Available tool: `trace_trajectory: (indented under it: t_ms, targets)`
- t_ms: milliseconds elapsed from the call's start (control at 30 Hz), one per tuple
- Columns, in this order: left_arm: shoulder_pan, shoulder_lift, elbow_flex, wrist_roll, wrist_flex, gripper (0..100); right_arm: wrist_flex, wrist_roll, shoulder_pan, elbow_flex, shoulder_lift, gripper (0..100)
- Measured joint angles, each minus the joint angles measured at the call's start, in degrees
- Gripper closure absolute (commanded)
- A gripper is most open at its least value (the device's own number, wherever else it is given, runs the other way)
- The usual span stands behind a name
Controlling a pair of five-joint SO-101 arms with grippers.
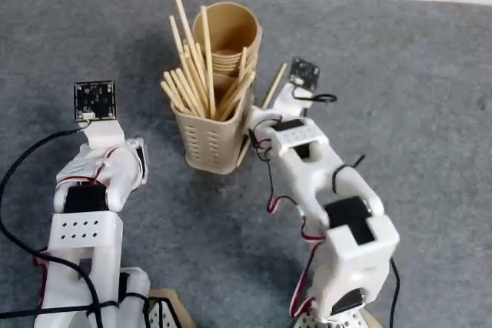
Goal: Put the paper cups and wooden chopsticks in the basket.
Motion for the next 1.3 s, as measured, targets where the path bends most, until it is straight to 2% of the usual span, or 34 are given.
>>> trace_trajectory:
  t_ms: [267, 333, 433, 567, 800, 1000, 1133, 1300]
  targets:
    - [0.0, 0.0, 0.0, 0.0, 0.0, 85, 0.44, 0.0, 0.09, -1.49, 1.93, 92.2]
    - [0.09, 0.0, 0.0, 0.0, 0.0, 85, 2.55, 0.0, 0.18, -2.11, 2.02, 99.5]
    - [0.09, 0.0, 0.0, 0.0, 0.0, 85, 6.42, 0.09, 0.18, -3.25, 2.02, 99.1]
    - [0.09, 0.0, 0.0, 0.0, 0.0, 85, 11.52, 3.96, 0.09, -3.52, 1.49, 99.5]
    - [0.09, 0.0, 0.0, 0.0, 0.0, 85, 27.6, 5.45, 2.55, -9.49, 2.2, 99.5]
    - [0.09, 0.0, 0.0, 0.0, 0.0, 85, 46.42, 6.42, 9.32, -19.34, 2.9, 99.5]
    - [0.09, 0.0, 0.0, 0.0, 0.0, 85, 53.8, 12.4, 11.52, -28.92, 2.81, 99.5]
    - [0.0, 0.0, 0.0, 0.0, 0.0, 85, 57.93, 13.8, 11.34, -37.54, -4.13, 99.5]
